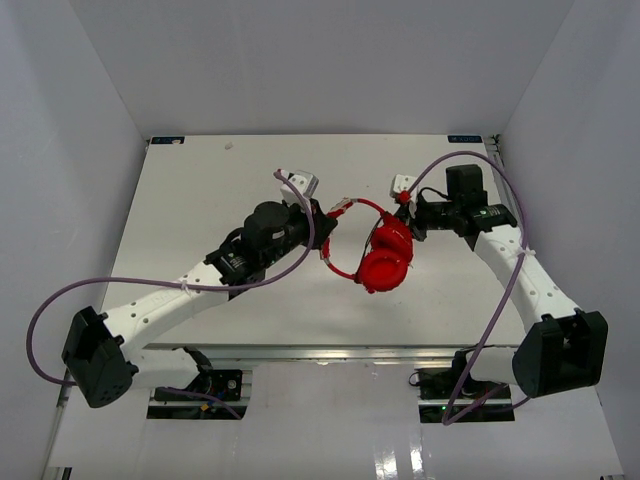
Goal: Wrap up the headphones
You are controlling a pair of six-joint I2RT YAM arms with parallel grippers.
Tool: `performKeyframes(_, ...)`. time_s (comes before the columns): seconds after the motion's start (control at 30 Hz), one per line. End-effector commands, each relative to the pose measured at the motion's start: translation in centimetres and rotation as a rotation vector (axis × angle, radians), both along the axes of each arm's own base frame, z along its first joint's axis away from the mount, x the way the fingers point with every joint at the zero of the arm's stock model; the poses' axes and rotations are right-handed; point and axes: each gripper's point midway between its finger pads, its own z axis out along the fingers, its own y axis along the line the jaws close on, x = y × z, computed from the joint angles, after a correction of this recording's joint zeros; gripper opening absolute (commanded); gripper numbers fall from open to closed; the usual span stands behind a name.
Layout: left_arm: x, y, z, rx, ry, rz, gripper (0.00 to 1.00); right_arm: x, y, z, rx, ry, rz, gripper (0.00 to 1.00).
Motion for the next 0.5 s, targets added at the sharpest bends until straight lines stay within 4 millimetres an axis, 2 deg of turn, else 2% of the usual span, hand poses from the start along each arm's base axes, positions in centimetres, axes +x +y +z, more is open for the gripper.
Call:
performKeyframes(0.0, 0.0, 0.5, 10.3, -0.181, -0.161, 0.026, 0.00, -2.3, 2.2, 2.4, 0.230, 0.139, 0.150, 0.08)
performKeyframes(0.13, 0.7, 0.9, 11.1, -0.150, -0.188, 0.059, 0.00, -2.1, 1.6, 4.5, 0.354, 0.182, 0.171, 0.08)
performKeyframes(0.27, 1.2, 0.4, 12.0, -0.158, -0.199, 0.059, 0.00, -3.2, 1.9, 4.6, 0.421, 0.235, 0.225, 0.08)
performKeyframes(0.37, 1.6, -0.6, 13.2, -0.178, -0.202, 0.045, 0.00, -4.0, 2.2, 5.2, 0.475, 0.266, 0.278, 0.08)
performKeyframes(0.4, 1.6, -0.8, 13.6, -0.185, -0.205, 0.036, 0.00, -4.3, 2.2, 4.7, 0.486, 0.291, 0.274, 0.08)
performKeyframes(0.47, 1.6, -1.2, 15.3, -0.213, -0.220, 0.030, 0.00, -4.7, 2.3, 6.4, 0.515, 0.265, 0.277, 0.09)
